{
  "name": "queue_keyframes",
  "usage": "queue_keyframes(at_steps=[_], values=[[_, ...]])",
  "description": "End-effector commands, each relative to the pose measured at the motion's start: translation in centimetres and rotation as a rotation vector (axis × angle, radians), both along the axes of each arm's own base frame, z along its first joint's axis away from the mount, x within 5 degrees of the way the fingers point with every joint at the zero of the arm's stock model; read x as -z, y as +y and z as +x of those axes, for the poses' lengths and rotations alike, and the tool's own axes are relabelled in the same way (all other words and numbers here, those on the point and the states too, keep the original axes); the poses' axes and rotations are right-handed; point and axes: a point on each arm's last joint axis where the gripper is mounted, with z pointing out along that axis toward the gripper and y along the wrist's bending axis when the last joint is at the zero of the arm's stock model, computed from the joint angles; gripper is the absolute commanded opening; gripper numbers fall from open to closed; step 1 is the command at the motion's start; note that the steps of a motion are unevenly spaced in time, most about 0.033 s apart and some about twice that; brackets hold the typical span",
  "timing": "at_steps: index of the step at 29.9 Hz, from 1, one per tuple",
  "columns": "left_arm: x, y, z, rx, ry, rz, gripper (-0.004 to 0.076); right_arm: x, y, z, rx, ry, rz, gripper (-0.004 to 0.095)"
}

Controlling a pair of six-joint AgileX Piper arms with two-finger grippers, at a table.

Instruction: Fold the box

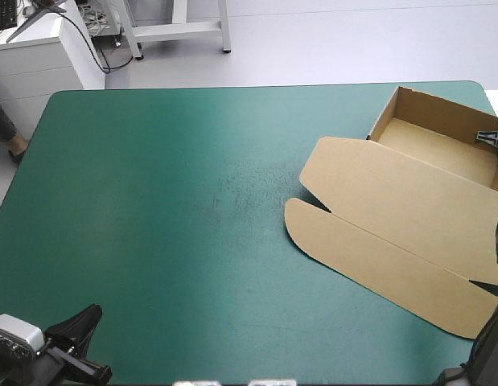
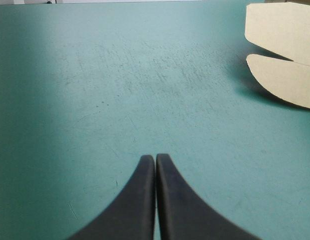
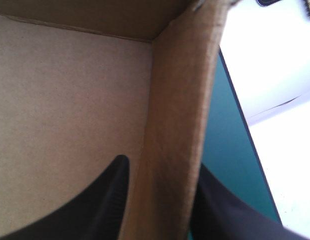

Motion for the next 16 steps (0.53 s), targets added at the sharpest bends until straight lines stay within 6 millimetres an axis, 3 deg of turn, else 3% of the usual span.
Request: queue_keyframes(at_steps=[1,3,6,11,14,16], values=[[-1.3,0.0,0.0,-0.006,-0.075,-0.038,-0.0008,-6.8,0.5,-1.9,-0.007,-0.124,-0.092,0.0594],[-1.3,0.0,0.0,-0.006,-0.075,-0.038,-0.0008,-8.8,0.9,-2.5,0.019,-0.181,-0.099,0.0661],[-1.3,0.0,0.0,-0.006,-0.075,-0.038,-0.0008,-12.1,1.9,-3.6,0.010,-0.266,-0.113,0.0661],[-1.3,0.0,0.0,-0.006,-0.074,-0.039,-0.0008,-18.5,6.0,-6.7,-0.053,-0.455,-0.068,0.0649],[-1.3,0.0,0.0,-0.006,-0.074,-0.039,-0.0008,-21.9,9.5,-8.7,-0.134,-0.561,-0.035,0.0560],[-1.3,0.0,0.0,-0.006,-0.074,-0.039,-0.0008,-24.0,12.3,-10.3,-0.213,-0.618,-0.030,0.0444]])
